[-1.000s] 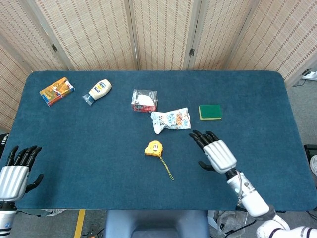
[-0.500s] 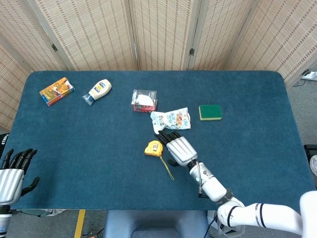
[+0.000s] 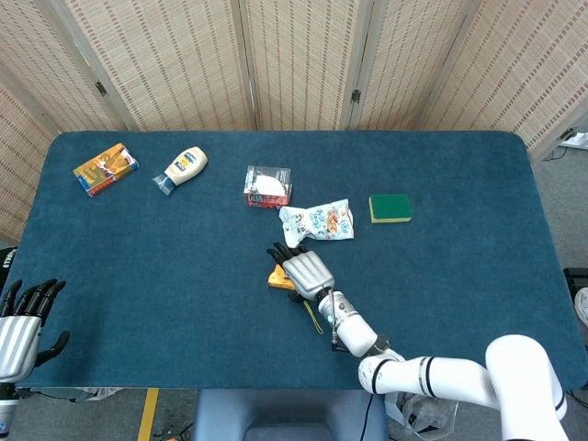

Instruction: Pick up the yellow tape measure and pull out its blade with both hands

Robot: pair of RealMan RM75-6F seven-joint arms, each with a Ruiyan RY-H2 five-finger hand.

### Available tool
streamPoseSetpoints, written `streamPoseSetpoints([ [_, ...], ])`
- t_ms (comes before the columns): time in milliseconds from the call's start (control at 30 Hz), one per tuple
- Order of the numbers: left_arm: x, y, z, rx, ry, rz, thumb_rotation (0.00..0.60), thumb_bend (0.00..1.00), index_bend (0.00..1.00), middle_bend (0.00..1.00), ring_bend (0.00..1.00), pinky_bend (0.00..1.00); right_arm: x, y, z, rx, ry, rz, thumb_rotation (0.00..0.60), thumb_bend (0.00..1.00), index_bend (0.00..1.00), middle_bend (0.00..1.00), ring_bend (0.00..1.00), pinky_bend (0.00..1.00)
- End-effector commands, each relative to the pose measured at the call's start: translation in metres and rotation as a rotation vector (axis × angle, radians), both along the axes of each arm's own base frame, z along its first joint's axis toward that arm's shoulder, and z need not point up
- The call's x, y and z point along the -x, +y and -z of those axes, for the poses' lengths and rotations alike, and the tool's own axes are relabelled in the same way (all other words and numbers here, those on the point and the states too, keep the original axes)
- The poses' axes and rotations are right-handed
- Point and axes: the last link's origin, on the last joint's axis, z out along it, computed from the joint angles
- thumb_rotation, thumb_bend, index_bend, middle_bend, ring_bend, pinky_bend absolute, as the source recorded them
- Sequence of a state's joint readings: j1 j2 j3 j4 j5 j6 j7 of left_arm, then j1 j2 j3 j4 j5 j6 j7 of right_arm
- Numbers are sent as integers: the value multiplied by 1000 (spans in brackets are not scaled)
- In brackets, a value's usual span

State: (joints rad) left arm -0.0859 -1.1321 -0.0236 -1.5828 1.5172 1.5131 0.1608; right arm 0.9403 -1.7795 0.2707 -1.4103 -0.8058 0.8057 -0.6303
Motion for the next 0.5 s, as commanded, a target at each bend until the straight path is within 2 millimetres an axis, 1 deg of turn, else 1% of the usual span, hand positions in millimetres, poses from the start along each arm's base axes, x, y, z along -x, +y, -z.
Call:
streamPoseSetpoints([
  [33,1,0,-1,-4,-1,-4,600,331,155,161,187,14,-3,-1,10,-10,21,-1,600,306,0,53,174,152],
  [133,4,-1,-2,-5,-1,-14,600,331,155,161,187,15,-3,-2,14,-11,32,5,600,306,0,59,187,161],
  [267,6,-4,0,3,-5,-19,600,331,155,161,188,14,-3,-5,17,-6,44,8,600,306,0,80,216,202],
  [500,9,-5,0,2,-5,-26,600,331,154,161,189,15,0,-9,18,8,59,27,600,306,6,98,226,204],
])
